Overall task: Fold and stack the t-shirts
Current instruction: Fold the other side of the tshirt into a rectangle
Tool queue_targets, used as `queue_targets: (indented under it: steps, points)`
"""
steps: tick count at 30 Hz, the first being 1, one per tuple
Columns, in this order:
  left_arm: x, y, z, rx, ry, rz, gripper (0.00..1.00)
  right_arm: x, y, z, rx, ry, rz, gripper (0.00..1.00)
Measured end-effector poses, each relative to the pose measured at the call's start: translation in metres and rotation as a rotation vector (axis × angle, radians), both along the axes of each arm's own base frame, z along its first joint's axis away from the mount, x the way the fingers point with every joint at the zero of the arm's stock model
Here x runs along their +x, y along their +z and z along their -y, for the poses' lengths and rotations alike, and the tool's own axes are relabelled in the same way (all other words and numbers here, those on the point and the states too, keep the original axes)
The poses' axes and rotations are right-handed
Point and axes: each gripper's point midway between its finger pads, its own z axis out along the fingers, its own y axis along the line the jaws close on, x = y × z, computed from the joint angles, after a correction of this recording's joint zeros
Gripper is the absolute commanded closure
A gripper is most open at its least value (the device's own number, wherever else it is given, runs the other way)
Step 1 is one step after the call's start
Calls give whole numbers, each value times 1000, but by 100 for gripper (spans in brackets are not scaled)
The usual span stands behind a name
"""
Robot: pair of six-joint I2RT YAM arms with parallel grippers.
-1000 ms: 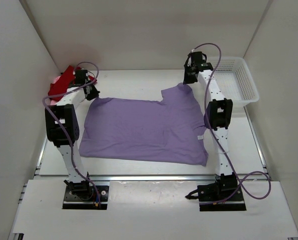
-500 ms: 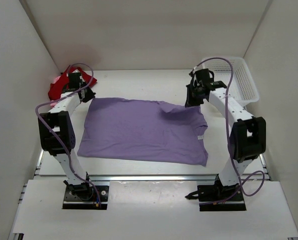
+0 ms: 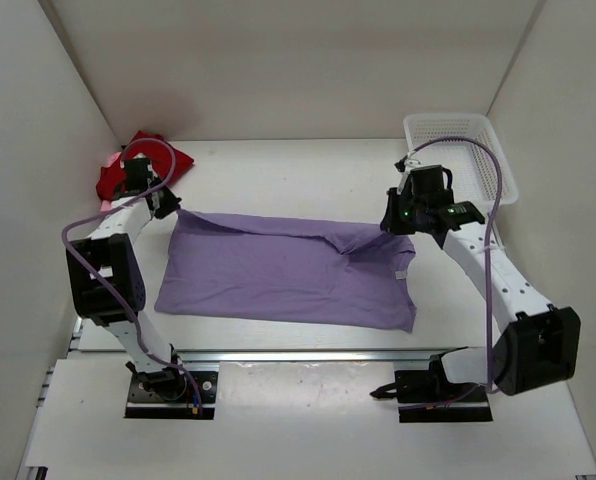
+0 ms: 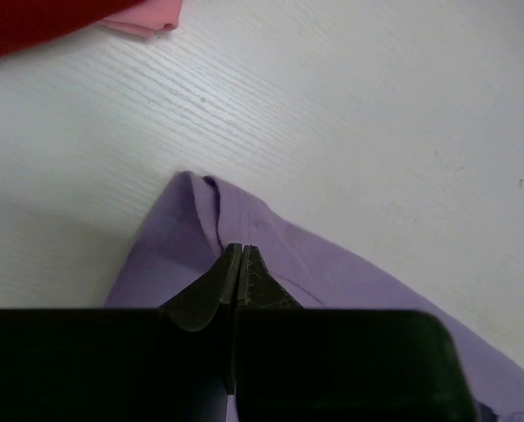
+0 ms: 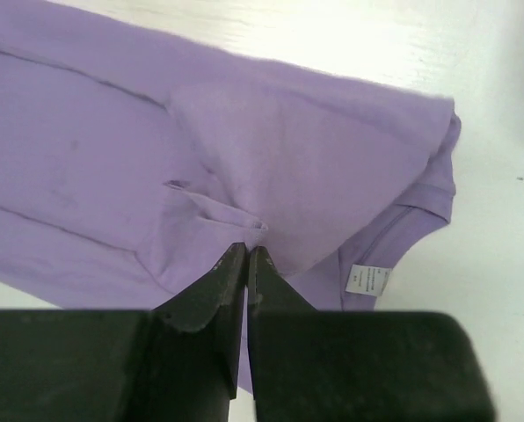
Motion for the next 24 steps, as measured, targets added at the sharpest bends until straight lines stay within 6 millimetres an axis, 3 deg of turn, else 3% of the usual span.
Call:
queue_targets:
  steps: [3,6,9,11,14,20,24]
  points:
    - [0,19,2,-2,-6,40,100,-10,21,-8,17,28,63,100]
    - [-1,49,5,-11,-12,113,100,-26,28,-11,36,54,90,100]
    - [0,76,10,-17,-25,181,100,-39,30,0,43,36,88,100]
    - [2,83,13,-22,-31,199,100,-38,31,7,42,16,91,100]
    - [2,83,17,-53,-42,199,100,-37,31,11,36,10,89,100]
    - [2,78,7,-69,-21,189,100,-28,32,14,53,8,94,99]
    - [8,55,5,-102,-16,139,100,-7,28,7,65,20,67,100]
